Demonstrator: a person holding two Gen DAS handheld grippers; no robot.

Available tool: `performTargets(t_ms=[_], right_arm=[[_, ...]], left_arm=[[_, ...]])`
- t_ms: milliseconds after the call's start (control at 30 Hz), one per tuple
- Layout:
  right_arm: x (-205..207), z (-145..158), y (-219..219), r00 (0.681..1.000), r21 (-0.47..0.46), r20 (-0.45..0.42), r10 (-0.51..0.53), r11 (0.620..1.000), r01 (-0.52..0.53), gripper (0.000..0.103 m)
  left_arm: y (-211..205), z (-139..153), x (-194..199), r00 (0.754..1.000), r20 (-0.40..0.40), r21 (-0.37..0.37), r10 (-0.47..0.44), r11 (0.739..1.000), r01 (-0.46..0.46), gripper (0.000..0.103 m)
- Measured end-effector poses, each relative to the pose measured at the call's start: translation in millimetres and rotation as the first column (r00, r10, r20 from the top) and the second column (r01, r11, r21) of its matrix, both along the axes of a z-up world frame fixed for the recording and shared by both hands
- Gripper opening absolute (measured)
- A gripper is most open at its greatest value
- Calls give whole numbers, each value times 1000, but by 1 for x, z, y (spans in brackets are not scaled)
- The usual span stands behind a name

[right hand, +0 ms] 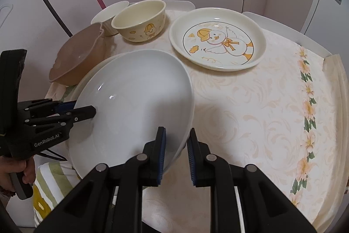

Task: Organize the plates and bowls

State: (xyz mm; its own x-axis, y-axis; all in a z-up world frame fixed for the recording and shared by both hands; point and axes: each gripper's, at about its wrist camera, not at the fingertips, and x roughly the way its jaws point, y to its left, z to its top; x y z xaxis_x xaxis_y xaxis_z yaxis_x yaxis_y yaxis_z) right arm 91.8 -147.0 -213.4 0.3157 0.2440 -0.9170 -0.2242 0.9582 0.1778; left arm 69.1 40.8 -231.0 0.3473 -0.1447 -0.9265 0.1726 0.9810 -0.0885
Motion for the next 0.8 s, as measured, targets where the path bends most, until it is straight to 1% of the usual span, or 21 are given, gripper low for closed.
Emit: performTargets(t_ms=[100, 233, 400, 500, 633, 800], right_arm=[[0, -2, -1, 1000, -2, 0, -1, 1000, 1, 18], [0, -5, 0, 1000, -1, -4, 2, 1000, -2, 18], [2, -7, 3, 1000, -11, -2, 12, 1000, -12, 18], [2, -7, 7, 1000, -39, 4, 29, 999, -29, 18], [1, -8, 14, 998, -89, 20, 55, 995, -53, 19], [-1, -8, 21, 997, -146, 30, 77, 987, -71, 20]], left_arm=[[-4, -1, 0, 1000, 6, 20, -7, 1000, 7, 22], [-7, -2, -2, 1000, 17, 66, -14, 998, 13, 22], [-19, -2, -6, 998, 40, 173, -52, 984, 44, 22], [-25, -2, -8, 997, 48, 229, -64, 972, 51, 22], [-32, -2, -11, 996, 55, 283, -76, 957, 57, 22], [-34, -2, -14, 995, 58, 322, -87, 945, 63, 22]])
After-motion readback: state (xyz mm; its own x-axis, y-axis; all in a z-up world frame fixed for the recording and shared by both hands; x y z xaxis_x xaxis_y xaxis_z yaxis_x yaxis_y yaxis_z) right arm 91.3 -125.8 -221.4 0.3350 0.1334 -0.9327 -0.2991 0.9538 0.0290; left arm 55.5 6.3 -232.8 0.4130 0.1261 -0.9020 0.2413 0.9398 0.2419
